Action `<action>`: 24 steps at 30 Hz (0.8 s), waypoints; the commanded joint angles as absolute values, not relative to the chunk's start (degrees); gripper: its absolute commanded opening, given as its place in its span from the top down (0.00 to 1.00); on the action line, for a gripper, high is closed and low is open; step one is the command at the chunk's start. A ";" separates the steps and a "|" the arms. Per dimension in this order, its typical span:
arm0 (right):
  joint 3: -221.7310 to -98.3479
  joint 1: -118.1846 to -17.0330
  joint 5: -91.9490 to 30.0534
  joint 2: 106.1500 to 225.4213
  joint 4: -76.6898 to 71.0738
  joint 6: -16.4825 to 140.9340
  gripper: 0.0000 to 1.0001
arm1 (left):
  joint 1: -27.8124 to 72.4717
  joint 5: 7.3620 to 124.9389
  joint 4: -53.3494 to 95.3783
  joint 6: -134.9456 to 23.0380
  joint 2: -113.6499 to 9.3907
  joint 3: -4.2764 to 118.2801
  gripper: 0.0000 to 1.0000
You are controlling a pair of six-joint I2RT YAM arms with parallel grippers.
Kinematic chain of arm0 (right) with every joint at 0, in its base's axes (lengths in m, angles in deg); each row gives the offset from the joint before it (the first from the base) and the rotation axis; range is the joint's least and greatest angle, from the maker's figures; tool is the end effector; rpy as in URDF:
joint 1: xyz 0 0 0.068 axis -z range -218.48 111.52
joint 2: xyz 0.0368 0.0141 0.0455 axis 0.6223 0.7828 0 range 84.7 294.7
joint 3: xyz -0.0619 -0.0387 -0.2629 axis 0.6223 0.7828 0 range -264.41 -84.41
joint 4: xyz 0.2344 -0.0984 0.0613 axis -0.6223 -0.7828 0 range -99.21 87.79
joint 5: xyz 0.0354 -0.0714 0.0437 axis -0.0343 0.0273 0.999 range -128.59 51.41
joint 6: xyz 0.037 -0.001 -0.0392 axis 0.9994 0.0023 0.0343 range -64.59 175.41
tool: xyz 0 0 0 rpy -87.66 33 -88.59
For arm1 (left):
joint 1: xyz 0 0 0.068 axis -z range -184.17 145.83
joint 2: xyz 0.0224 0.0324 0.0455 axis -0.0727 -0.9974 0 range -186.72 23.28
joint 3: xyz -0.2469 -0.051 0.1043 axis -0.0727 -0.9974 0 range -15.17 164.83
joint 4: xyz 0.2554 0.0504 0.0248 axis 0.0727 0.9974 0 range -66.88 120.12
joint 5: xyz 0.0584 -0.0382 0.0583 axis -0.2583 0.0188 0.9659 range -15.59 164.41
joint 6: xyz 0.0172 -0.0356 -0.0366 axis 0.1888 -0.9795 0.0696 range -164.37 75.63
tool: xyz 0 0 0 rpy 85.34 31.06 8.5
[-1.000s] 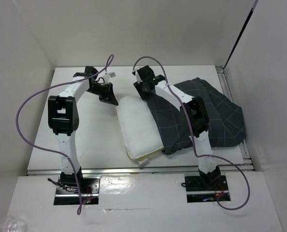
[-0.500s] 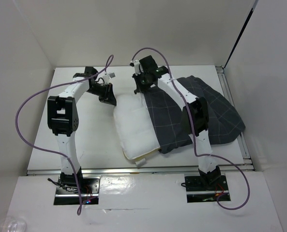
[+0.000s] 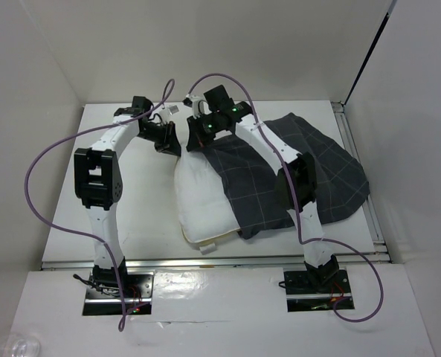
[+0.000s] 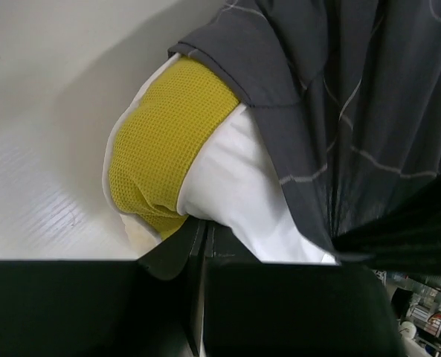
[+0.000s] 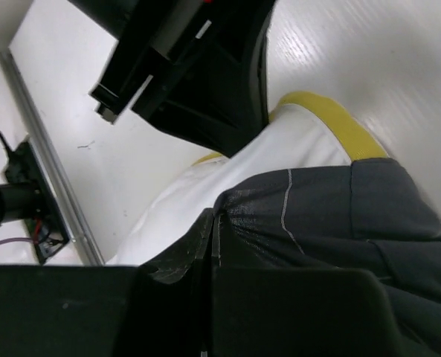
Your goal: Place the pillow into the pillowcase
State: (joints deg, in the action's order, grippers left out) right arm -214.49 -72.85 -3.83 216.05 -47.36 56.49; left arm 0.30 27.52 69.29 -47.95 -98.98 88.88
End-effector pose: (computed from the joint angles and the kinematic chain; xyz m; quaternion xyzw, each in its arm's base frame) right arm 0.4111 0.3059 0.2916 -0.3601 0.8172 0.3721 0.2531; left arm 0.4516 -0.0612 0.2285 0.0952 0.8939 -0.4013 0.1757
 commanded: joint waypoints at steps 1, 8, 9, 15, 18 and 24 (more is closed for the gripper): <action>-219.57 -77.68 9.65 214.70 -44.49 61.65 1.00 | 3.12 21.59 62.59 -50.97 -98.28 92.23 1.00; -222.48 -79.79 14.50 217.59 -40.10 62.27 1.00 | 4.36 21.58 60.74 -52.11 -98.28 89.44 1.00; -222.48 -79.79 14.50 217.60 -40.09 61.74 1.00 | 4.36 21.59 59.69 -52.72 -97.41 89.42 1.00; -218.88 -78.47 20.30 218.12 -40.09 61.04 1.00 | 4.36 27.12 52.48 -56.41 -92.83 82.22 1.00; -220.20 -77.25 13.46 218.12 -40.70 59.81 0.67 | 3.83 35.54 51.86 -57.03 -91.78 81.69 0.96; -213.01 -71.28 -1.58 209.17 -39.84 58.49 0.41 | -0.30 55.32 51.08 -57.56 -84.50 76.43 0.26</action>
State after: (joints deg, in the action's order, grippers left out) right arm -215.32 -73.46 2.69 216.91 -43.60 58.50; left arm 1.26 45.96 56.66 -55.55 -91.85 78.19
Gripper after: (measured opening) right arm 0.590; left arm 0.659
